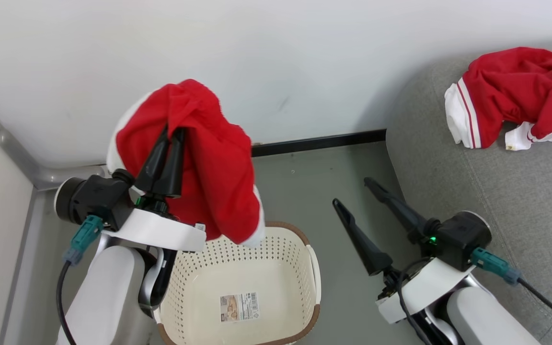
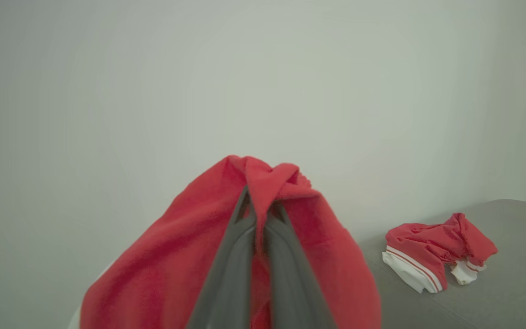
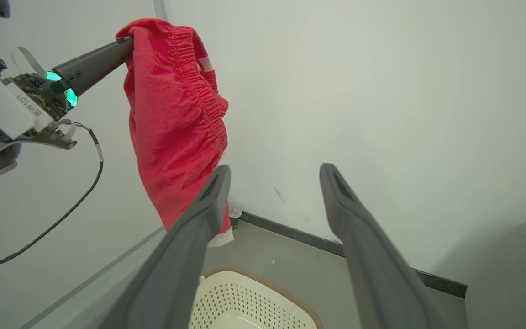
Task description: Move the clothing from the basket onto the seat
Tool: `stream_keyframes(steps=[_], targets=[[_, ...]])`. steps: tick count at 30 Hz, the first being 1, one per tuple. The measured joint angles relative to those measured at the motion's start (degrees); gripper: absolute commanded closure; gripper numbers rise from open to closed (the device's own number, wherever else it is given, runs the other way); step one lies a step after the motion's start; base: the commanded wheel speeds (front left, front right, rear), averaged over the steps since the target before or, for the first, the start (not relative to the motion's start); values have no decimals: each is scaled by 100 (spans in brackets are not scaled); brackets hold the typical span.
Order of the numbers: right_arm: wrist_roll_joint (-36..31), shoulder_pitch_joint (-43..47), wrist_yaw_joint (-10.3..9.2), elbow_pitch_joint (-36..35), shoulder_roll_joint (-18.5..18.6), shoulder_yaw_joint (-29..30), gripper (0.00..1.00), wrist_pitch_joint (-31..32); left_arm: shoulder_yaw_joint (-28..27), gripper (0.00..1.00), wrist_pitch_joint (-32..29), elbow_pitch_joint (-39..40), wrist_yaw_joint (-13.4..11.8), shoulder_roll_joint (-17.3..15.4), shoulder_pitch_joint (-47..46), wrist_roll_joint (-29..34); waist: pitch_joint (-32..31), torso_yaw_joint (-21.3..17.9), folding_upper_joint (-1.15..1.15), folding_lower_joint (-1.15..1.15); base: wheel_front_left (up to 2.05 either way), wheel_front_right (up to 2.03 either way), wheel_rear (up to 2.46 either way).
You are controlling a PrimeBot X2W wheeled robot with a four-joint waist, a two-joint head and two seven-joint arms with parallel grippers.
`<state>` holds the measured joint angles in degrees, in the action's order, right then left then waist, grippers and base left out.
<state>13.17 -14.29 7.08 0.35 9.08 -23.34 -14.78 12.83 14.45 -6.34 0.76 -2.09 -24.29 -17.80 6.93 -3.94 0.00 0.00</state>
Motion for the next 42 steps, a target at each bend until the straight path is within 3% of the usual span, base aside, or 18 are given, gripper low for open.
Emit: stream_keyframes(steps=[12, 19, 34, 35, 36, 38, 39, 42], targets=[[564, 14, 0, -35, 77, -816, 0, 1, 483, 100, -137, 303, 201, 0, -262, 77, -291, -79, 0, 0, 0, 0, 0], [675, 4, 0, -27, 216, -924, 0, 1, 904, 100, -330, 463, 344, 2, -504, 188, -314, -96, 0, 0, 0, 0, 0], [1055, -32, 0, -9, 244, -1238, 0, 1, 1399, 100, -480, 935, 378, 3, -708, 67, -347, -74, 0, 0, 0, 0, 0], [1061, -32, 0, -9, 252, -1262, 9, 1, 1421, 100, -481, 939, 378, 3, -708, 65, -345, -72, 0, 0, 0, 0, 0], [1067, -33, 0, -9, 260, -1279, 44, 1, 1449, 100, -485, 947, 377, 1, -708, 56, -343, -70, 0, 0, 0, 0, 0], [1107, -36, 1, -9, 298, -1318, 73, 1, 1514, 100, -513, 976, 377, 2, -708, 13, -338, -65, 0, 0, 0, 0, 0], [1109, -38, 0, -11, 325, -1343, 96, 1, 1541, 100, -532, 985, 376, 2, -708, 8, -335, -63, 0, 0, 0, 0, 0], [1166, -63, 0, -13, 372, -1425, 100, 1, 1592, 100, -538, 1002, 365, 2, -708, -27, -328, -57, 0, 0, 0, 0, 0]])
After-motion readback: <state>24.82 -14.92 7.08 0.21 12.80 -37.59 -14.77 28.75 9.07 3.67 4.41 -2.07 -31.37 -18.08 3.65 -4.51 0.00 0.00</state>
